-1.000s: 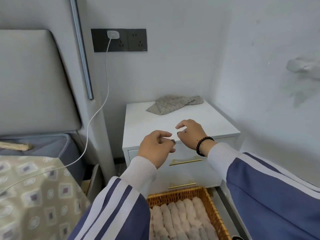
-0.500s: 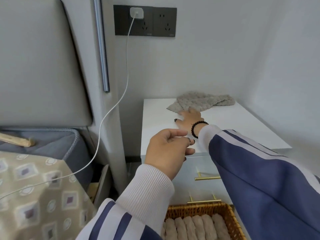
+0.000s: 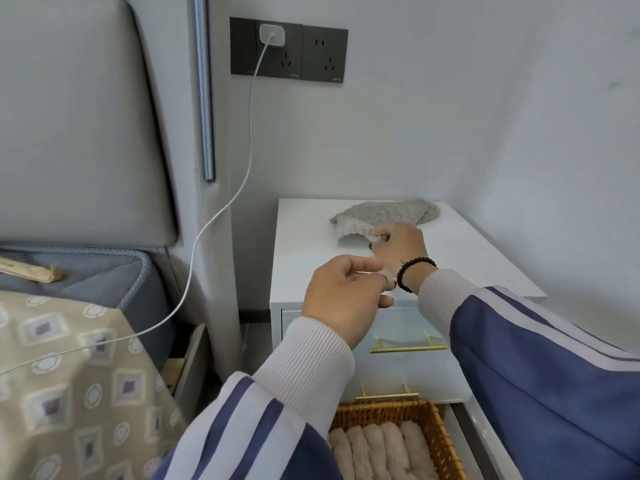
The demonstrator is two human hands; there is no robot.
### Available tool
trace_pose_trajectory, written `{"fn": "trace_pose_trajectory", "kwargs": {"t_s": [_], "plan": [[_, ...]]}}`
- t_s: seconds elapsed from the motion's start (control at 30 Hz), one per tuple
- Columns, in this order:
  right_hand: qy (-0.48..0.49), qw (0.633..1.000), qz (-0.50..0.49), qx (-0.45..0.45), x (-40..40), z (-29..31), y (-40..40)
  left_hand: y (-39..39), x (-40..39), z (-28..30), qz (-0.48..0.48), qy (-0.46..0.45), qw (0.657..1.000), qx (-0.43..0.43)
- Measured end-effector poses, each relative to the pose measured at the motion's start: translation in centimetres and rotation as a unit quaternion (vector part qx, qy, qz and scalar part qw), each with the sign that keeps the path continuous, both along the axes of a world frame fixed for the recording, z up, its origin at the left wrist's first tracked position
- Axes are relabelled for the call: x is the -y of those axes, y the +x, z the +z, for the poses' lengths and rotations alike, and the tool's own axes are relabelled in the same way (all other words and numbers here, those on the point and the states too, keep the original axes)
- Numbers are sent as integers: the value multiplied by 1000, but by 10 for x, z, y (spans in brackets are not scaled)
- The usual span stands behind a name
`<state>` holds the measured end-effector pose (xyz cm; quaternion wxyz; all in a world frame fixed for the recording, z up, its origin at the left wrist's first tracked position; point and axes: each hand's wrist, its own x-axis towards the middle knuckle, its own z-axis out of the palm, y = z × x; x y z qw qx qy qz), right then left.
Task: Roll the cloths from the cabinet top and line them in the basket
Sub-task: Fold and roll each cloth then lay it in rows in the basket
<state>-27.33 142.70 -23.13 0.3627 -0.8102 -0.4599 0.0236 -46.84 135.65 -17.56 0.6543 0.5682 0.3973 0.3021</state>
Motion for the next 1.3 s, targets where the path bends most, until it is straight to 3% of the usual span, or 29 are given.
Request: {"fn": "trace_pose_trajectory", "kwargs": {"t_s": [0.07, 0.17, 0.4, 0.57, 0.7, 0.87, 1.03, 1.13, 1.3], "plan": [[104, 994, -22, -38, 29, 12, -9, 2, 4, 0, 1, 1, 1000, 2], [162, 984, -5, -75, 71, 24, -27, 4, 9, -1, 13, 11, 1000, -7], [119, 986, 101, -57, 154, 43, -76, -6, 18, -18, 3, 152, 985, -79], [117, 982, 112, -100, 189, 56, -80, -9, 13, -28, -39, 298, 938, -174], [106, 980, 123, -117, 205, 61, -71, -9, 17, -30, -40, 331, 920, -205], [169, 972, 58, -155, 207, 66, -41, -3, 23, -28, -79, 265, 948, -157], [205, 970, -38, -129, 205, 62, -26, 4, 33, -19, -95, 156, 983, 1], [182, 949, -11, -257, 203, 59, -32, 8, 37, -17, -98, 76, 987, 100], [92, 922, 113, -358, 200, 53, -58, 12, 39, -20, -153, 41, 981, 112]]}}
